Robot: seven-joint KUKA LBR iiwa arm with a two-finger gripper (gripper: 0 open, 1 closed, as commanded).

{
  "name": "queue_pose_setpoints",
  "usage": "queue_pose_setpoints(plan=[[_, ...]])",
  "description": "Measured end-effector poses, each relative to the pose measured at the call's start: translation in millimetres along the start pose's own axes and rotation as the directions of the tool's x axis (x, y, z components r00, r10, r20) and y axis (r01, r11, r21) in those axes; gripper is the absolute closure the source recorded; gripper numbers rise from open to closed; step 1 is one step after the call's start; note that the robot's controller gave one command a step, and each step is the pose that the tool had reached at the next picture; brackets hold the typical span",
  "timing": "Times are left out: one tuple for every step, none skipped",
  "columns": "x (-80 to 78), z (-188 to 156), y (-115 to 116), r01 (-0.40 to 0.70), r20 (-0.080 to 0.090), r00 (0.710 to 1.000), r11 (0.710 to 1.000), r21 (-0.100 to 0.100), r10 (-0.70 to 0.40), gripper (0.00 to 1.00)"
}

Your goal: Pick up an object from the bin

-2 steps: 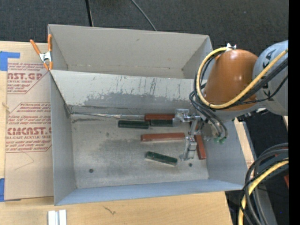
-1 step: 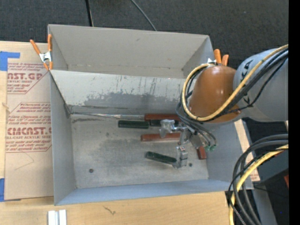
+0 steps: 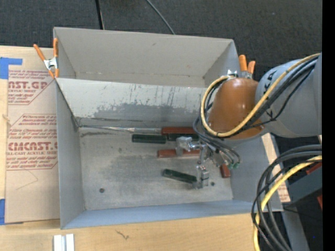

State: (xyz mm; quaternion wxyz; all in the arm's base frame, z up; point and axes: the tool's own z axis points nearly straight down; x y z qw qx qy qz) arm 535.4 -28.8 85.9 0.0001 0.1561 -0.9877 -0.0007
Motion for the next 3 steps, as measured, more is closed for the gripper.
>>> queue_pose_setpoints(plan=[[45.6, 16.5, 40.1, -0.174, -0.002, 0.985, 0.985, 0.0, 0.174, 1.0], [45.6, 16.5, 40.1, -0.174, -0.002, 0.985, 0.985, 0.0, 0.174, 1.0], [23.3, -175.0, 28.8, -0.19, 0.01, 0.982, 0.982, 0.003, 0.189, 1.0]])
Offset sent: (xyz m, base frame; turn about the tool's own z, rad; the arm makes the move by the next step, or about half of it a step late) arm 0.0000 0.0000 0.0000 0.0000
